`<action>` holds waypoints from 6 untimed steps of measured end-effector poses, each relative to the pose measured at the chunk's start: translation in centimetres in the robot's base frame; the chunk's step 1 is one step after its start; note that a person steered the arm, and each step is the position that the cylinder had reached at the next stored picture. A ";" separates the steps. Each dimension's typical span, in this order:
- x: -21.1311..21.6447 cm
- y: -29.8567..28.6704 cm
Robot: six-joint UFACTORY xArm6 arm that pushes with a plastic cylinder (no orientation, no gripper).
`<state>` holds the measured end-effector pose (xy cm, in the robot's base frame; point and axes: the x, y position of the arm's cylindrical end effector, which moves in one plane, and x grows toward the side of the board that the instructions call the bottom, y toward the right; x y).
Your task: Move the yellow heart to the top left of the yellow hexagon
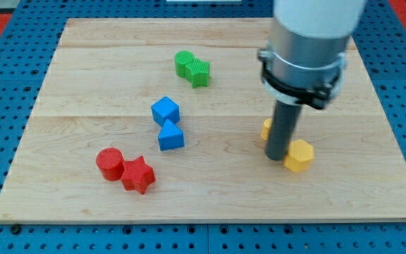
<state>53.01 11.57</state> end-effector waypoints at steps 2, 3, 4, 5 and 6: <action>1.3 0.6; 1.2 4.8; 1.2 -1.2; -0.4 -9.1; -5.6 -6.5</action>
<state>47.38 5.08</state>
